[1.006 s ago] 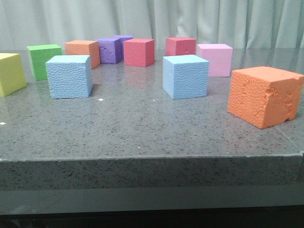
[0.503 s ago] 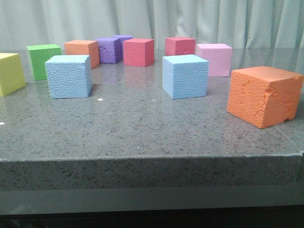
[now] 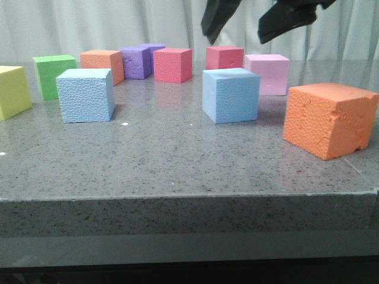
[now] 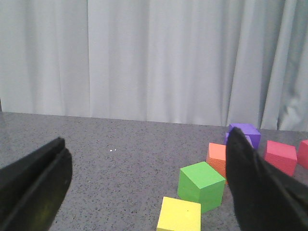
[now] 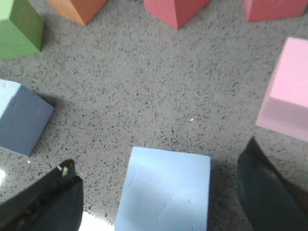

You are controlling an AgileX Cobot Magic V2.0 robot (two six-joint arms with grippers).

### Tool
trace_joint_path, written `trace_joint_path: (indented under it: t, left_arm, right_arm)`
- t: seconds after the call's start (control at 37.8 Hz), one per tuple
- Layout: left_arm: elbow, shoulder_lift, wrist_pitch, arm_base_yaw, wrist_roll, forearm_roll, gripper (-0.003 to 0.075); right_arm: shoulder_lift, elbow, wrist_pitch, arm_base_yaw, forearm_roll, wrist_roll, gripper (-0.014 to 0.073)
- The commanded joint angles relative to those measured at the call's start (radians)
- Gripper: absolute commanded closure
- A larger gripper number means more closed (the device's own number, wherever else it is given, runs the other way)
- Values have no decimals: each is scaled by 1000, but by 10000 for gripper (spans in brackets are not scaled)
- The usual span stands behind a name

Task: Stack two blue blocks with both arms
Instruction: 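Lower the right gripper onto the light-blue cube near the orange cube and grasp it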

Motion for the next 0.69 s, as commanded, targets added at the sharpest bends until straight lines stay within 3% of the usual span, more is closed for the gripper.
trace_joint_path:
  t: [0.0,0.37,0.58,0.66]
  left_arm:
    - [-28,9,-89,3,-5,-10,101]
    - [-28,9,-98,3,-5,-10,101]
    - [-28,9,-111,3,-5,-10,101]
    - [-28,9,-111,3,-5,-10,101]
  right_arm:
    - [12,-72,-2,1,24,2,-52]
    - [80,-79,27,0,32,2,-42]
    - [77,-79,42,0,32,2,270]
    - [74,-82,42,0,32,2,316]
